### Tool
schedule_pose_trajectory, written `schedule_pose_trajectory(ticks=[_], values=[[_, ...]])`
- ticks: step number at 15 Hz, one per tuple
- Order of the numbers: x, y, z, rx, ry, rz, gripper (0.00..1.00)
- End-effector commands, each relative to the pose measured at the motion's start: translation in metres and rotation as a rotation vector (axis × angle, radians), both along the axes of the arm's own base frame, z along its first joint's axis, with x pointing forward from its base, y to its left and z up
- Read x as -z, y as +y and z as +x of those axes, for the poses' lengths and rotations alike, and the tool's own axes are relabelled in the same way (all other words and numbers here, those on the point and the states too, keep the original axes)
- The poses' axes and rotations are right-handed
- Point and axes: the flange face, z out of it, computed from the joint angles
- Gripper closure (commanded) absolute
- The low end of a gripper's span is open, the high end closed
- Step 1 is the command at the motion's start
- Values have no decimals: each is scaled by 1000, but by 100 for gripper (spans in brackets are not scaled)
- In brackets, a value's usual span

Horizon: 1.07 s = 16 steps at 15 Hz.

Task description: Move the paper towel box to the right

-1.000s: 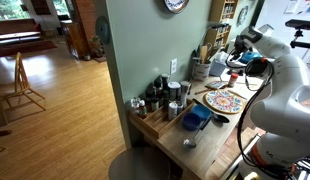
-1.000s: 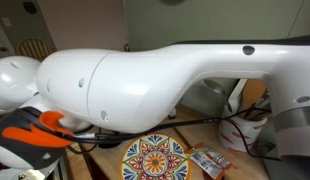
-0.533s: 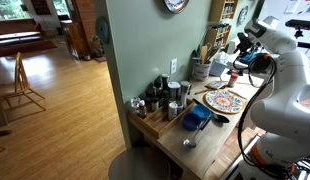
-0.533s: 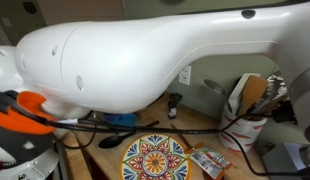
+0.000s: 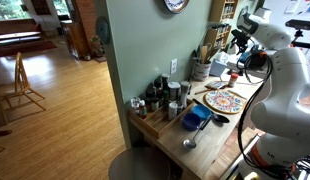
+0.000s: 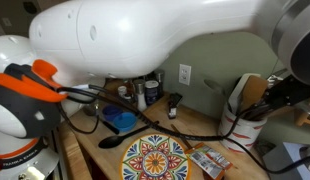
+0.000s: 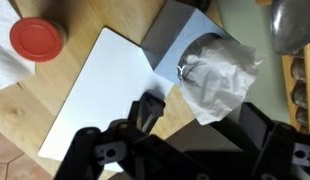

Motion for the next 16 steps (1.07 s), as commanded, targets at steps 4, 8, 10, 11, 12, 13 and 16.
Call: schedule_pose_trajectory(ticks=[4,8,10,11,12,13,16], values=[[-74,-2,-52,-336,73,-130,0],[-110,15,-60,-555,90,-184,0],[-123,27,-58,-666,89,-196,0],[-129,33,-58,-722,88,-200,0],[-135,38,-58,-780,87,-204,0],[-139,43,-59,-835,86,-205,0],[-145,55,-63,-1000,83,-198,0]])
